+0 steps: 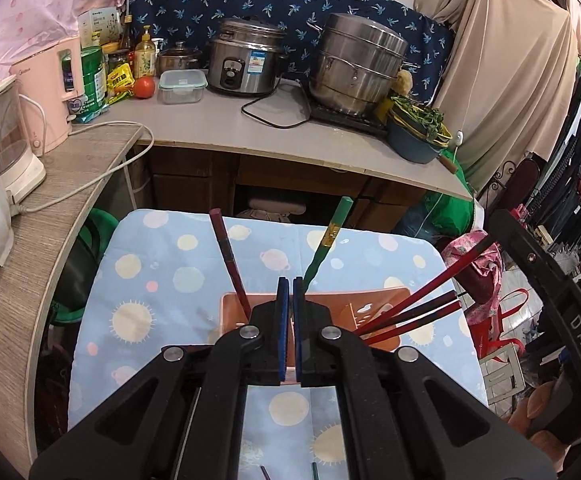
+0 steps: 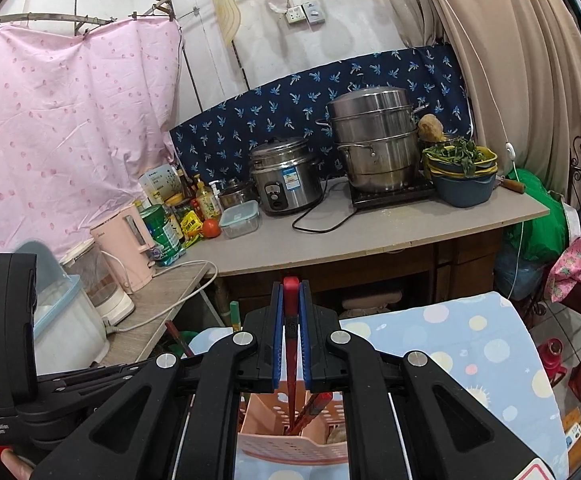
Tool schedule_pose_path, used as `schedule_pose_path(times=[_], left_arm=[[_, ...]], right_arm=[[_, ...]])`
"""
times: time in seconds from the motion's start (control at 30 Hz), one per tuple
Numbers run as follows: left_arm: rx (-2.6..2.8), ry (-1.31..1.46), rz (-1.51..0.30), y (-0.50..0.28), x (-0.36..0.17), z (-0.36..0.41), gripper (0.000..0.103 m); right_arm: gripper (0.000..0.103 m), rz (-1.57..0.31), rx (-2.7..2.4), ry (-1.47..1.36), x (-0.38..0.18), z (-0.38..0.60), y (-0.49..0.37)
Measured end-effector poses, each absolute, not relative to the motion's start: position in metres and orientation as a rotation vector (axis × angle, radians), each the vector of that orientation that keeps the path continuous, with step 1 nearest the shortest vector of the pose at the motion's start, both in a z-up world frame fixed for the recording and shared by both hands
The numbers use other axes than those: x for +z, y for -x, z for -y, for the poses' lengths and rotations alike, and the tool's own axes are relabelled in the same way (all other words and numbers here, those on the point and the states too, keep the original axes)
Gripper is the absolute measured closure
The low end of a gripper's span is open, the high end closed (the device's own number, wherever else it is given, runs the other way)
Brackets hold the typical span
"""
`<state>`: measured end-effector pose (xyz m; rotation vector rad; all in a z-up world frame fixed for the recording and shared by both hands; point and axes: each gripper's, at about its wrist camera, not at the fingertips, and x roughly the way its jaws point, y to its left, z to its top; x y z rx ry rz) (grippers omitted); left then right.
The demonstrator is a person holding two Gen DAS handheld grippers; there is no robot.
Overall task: Organize utensils
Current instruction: 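Lower the red chopstick and gold spoon into the basket and open both grippers, then move both open grippers back toward the last dark red and green chopsticks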
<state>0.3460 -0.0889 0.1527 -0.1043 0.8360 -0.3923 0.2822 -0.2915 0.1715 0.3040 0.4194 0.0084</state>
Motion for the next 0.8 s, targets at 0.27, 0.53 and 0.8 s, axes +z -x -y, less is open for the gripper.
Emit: schedule_pose_path(times=[0.27,0.53,0.8], left_arm=[[-0.367,0.098,-0.828,-0.338,0.152,0.088,0.083],[-0.353,0.068,-0.795,-0.318,0.162,0.087,0.081],[-0.335,0.037,-0.753,-0.292,0.172,0.084,0.072]], right_arm=[[0.083,-0.405,0.009,-0.302,0.179,0.29,-0.268],[0.081,-0.388,0.02,-0.286,0.189,0.281,-0.244],[0.077,-0.392,0.022,-0.283,0.188,0.276,-0.212]])
